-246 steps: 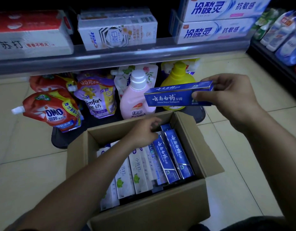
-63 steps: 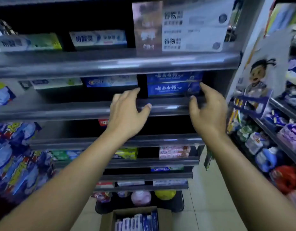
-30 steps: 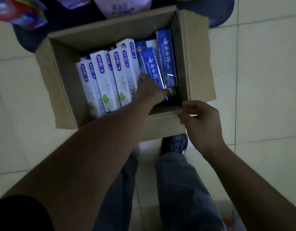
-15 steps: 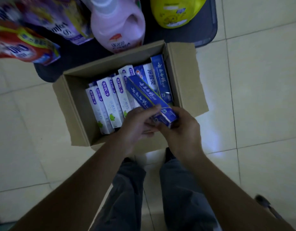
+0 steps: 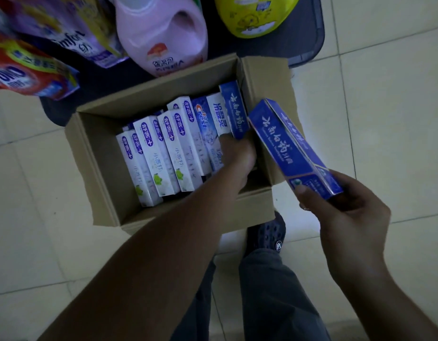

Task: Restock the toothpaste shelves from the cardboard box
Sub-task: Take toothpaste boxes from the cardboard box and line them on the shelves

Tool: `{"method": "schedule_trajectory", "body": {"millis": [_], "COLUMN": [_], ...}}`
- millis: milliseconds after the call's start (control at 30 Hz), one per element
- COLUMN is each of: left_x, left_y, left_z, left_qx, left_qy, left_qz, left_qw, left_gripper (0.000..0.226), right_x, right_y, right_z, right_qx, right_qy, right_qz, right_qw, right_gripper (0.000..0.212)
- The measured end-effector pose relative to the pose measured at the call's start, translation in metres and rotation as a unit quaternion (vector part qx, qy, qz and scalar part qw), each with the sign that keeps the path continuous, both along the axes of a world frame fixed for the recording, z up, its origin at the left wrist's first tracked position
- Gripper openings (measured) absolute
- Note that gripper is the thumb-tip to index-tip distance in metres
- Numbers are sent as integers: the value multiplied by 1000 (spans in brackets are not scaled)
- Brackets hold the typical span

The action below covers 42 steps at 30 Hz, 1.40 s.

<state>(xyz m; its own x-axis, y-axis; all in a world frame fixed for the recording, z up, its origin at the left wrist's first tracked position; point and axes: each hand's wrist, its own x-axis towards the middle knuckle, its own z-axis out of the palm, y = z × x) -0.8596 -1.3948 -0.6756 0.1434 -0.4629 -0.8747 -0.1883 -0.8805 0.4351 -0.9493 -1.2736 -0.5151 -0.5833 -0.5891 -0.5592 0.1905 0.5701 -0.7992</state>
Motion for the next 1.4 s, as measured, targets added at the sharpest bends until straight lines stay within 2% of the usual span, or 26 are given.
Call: {"method": "schedule_trajectory", "body": {"millis": [67, 167, 300, 433, 533, 667, 733, 900, 1067, 1133, 1233, 1333, 1400], "left_x": [5, 16, 42, 89, 117, 139, 153, 183, 207, 215, 230, 233, 226], "left_y": [2, -5, -3, 14, 22, 19, 13, 10, 7, -5, -32, -57, -70], "left_z": [0, 9, 65, 172, 262, 379, 434, 548, 632, 661, 707, 740, 758], "left_qx": [-6, 5, 61, 74, 34, -27, -49, -77, -92, -120, -165, -210, -229], "left_qy": [-6, 26, 88, 203, 276, 313, 330, 348, 343, 331, 339, 336, 336], "left_qz": [-12, -32, -10, -13, -3, -47, -57, -59, -60, -8, 86, 72, 45], "left_qw": [1000, 999, 994, 976, 961, 948, 941, 933, 933, 936, 922, 915, 913], "left_gripper": [46, 29, 19, 17, 14, 33, 41, 32, 36, 45, 46, 58, 53], "right_x": [-2, -5, -6, 8, 27, 54, 62, 80, 105, 109, 112, 113, 111], "right_y": [1, 1, -8, -29, -46, -63, -71, -82, -78, -76, -76, -81, -85], "right_z": [4, 13, 38, 98, 155, 246, 300, 417, 505, 529, 568, 601, 618], "right_qx": [1, 4, 13, -9, -33, -53, -63, -85, -109, -121, -144, -168, -188], "right_qy": [2, 7, -9, -39, -90, -141, -146, -135, -88, -74, -60, -46, -39], "right_qz": [1, 3, -17, -12, -5, 71, 106, 179, 179, 158, 136, 134, 140], "right_qw": [1000, 1000, 1000, 999, 995, 986, 982, 971, 974, 977, 978, 975, 971], "right_gripper": [36, 36, 33, 33, 35, 35, 44, 62, 61, 58, 50, 47, 46]}}
